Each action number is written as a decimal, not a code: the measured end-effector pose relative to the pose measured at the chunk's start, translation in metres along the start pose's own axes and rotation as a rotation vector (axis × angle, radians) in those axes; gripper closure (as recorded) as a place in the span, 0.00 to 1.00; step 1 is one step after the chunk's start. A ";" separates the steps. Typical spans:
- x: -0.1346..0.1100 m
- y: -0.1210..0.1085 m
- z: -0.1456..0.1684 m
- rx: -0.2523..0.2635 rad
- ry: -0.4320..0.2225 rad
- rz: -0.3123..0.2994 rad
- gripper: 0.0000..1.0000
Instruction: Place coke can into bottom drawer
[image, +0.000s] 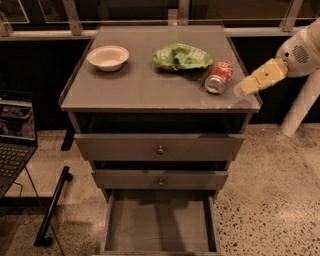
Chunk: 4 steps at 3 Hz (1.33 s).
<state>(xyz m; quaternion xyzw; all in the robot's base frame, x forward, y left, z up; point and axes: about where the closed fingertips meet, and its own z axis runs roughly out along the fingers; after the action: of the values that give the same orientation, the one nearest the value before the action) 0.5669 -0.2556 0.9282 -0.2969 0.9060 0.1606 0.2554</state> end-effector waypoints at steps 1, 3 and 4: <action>-0.049 -0.005 0.022 -0.004 -0.002 0.008 0.00; -0.091 0.001 0.046 0.018 -0.007 -0.047 0.00; -0.081 -0.021 0.052 0.008 -0.023 0.011 0.00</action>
Offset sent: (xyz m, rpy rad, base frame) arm 0.1218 0.0891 0.0342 -0.0908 -0.0897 0.0360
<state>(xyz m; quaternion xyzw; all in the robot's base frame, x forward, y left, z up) 0.6550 -0.2117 0.9278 -0.2889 0.9053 0.1620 0.2658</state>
